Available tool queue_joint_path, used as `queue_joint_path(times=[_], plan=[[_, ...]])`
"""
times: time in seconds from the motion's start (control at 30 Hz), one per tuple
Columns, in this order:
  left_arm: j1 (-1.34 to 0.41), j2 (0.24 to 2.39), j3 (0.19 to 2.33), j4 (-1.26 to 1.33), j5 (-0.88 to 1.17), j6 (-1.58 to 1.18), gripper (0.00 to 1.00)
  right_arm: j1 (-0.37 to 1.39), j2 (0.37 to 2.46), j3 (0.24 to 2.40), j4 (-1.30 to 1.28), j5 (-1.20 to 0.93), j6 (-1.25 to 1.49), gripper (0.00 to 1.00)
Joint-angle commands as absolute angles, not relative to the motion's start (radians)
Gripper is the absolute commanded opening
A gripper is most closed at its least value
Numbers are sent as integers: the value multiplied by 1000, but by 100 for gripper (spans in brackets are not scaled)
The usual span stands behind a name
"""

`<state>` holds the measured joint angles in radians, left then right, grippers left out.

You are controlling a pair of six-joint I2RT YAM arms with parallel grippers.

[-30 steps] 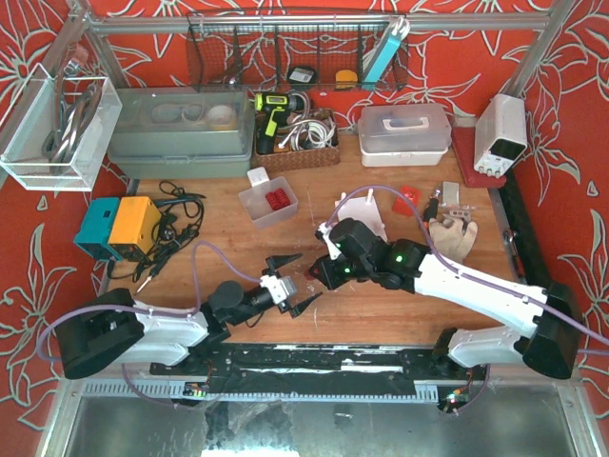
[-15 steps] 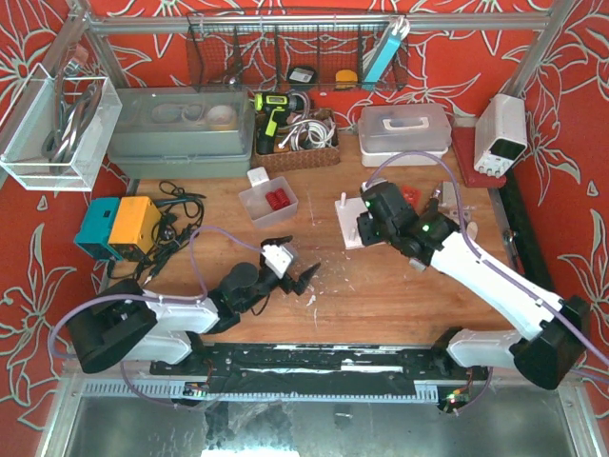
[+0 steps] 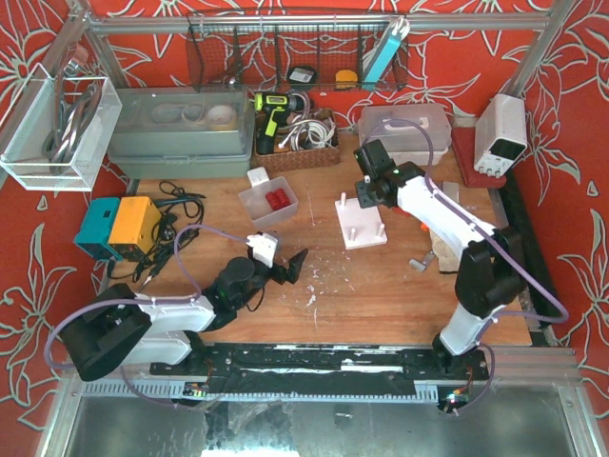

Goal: Install the large spring

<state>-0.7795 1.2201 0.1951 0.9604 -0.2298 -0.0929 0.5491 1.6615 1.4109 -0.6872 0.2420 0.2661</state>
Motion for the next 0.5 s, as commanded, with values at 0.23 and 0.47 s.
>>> queue_joint_path(times=[0.23, 0.47], plan=[[-778, 1166, 191, 962, -243, -99, 100, 481, 1854, 1598, -740, 188, 240, 0], [-778, 1154, 187, 963, -229, -92, 100, 470, 1913, 1663, -762, 201, 248, 0]])
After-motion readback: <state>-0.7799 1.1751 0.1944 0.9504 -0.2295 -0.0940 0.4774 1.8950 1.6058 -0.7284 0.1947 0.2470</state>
